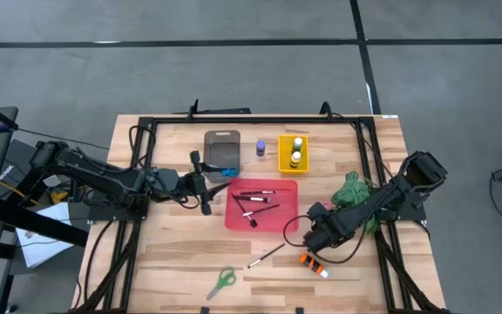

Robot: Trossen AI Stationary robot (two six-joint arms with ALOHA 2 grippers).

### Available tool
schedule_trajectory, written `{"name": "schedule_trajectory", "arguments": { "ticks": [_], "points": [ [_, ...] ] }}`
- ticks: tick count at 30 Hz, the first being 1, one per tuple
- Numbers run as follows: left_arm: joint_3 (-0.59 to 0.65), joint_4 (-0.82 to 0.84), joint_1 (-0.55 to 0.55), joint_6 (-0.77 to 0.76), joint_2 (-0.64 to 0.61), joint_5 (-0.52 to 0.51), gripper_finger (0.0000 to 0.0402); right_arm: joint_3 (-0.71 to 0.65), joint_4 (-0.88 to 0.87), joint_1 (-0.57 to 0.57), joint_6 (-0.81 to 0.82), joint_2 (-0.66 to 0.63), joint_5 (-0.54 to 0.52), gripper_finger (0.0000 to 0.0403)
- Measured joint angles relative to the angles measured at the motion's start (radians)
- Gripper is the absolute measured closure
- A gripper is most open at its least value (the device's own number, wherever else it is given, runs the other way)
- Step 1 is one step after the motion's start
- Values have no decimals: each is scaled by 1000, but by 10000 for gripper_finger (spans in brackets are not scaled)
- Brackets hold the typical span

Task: Pick & Place Paint Supplies
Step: Put the pink scissors into the black bin

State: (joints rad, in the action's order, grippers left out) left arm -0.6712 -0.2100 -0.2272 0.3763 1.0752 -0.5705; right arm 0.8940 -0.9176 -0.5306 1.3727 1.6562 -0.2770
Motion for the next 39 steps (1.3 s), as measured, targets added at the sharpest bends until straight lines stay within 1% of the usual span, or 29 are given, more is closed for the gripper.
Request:
{"name": "schedule_trajectory", "arguments": {
  "ticks": [13,20,24,30,36,39],
  "points": [
    [0,0,0,0,0,0,215,-1,35,-20,8,0,17,296],
    [0,0,0,0,0,0,215,-76,88,-15,42,-5,17,296],
    [0,0,0,0,0,0,215,-82,102,-37,50,-4,28,296],
    [0,0,0,0,0,0,215,-74,114,-92,89,-3,104,296],
    [0,0,-2,-18,0,0,215,-75,131,-135,131,-3,127,296],
    [0,0,-2,-18,0,0,215,-76,184,-156,132,-4,152,296]
  ]
}}
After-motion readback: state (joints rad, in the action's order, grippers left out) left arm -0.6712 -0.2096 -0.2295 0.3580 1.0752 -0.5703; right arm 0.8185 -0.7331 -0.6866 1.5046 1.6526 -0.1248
